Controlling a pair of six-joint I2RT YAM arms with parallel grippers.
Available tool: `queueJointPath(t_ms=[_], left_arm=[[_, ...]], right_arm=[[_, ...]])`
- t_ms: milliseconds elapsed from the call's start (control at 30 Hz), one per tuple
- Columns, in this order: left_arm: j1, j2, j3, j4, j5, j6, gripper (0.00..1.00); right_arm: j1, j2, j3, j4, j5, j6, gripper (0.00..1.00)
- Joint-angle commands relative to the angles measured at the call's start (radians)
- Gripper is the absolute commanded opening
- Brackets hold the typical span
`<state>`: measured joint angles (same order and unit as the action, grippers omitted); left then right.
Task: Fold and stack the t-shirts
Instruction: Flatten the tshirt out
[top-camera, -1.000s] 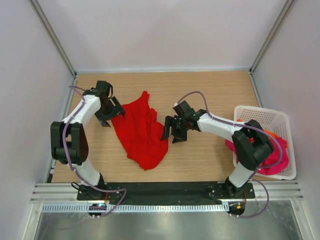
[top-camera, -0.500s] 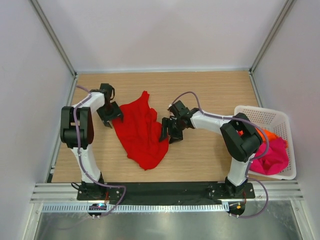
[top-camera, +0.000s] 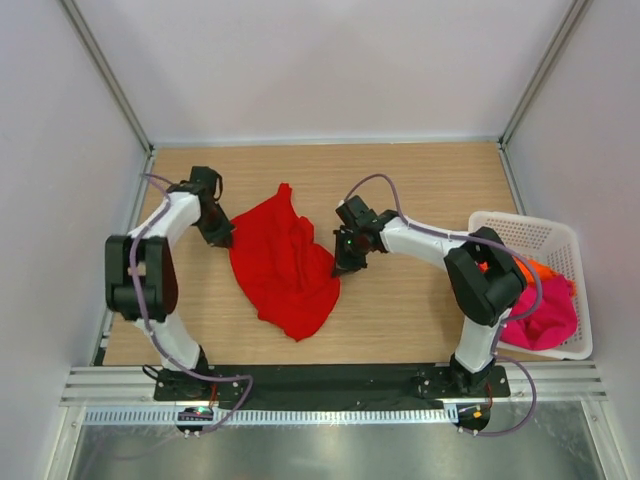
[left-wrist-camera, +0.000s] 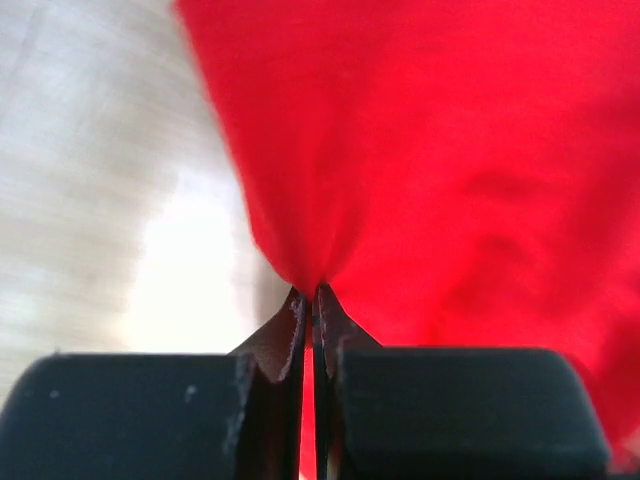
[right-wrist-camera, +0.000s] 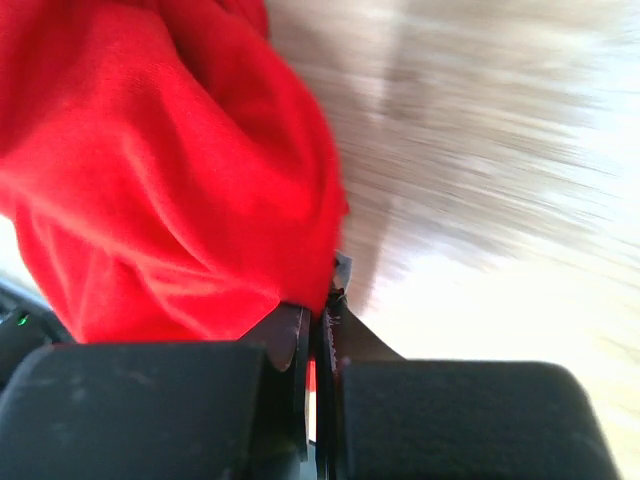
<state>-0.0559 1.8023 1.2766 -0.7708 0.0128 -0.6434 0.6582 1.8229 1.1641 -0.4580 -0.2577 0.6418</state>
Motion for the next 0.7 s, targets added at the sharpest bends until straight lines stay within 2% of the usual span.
queueJointPath(t_ms=[0,33,100,167,233,400,533,667], left_arm=[[0.001,-0.313,-0.029,-0.016,0.006,-0.05,0.0],[-0.001,-0.314,-0.036,-0.027,0.004,-0.05,0.0],[-0.004,-0.484,-0.046,-0.042,-0.005,-0.084,0.0],[-0.005,-0.638,-0.049,-0.079,-0.005,-0.111,0.0],[-0.005,-0.733,-0.049,-0.125,-0.045,-0.124,0.0],[-0.005,-0.97,0.033,-0.228,-0.028,-0.125,0.0],[-0.005,-1.07,0.088,-0.265,-0.051,-0.127,0.0],[-0.005,-1.055,0.101,-0.275,-0.037,-0.118,0.0]], right_arm=[[-0.003,-0.17,0.15,-0.218,0.248,-0.088,0.01],[-0.003,-0.198,0.176,-0.256,0.306,-0.1,0.01],[-0.006,-0.285,0.253,-0.332,0.432,-0.125,0.01],[-0.009,-0.345,0.296,-0.412,0.475,-0.142,0.01],[-0.009,-0.433,0.341,-0.459,0.527,-0.162,0.01],[-0.008,-0.606,0.439,-0.541,0.558,-0.18,0.01],[-0.008,-0.714,0.485,-0.559,0.621,-0.171,0.01],[-0.009,-0.665,0.52,-0.547,0.637,-0.171,0.01]])
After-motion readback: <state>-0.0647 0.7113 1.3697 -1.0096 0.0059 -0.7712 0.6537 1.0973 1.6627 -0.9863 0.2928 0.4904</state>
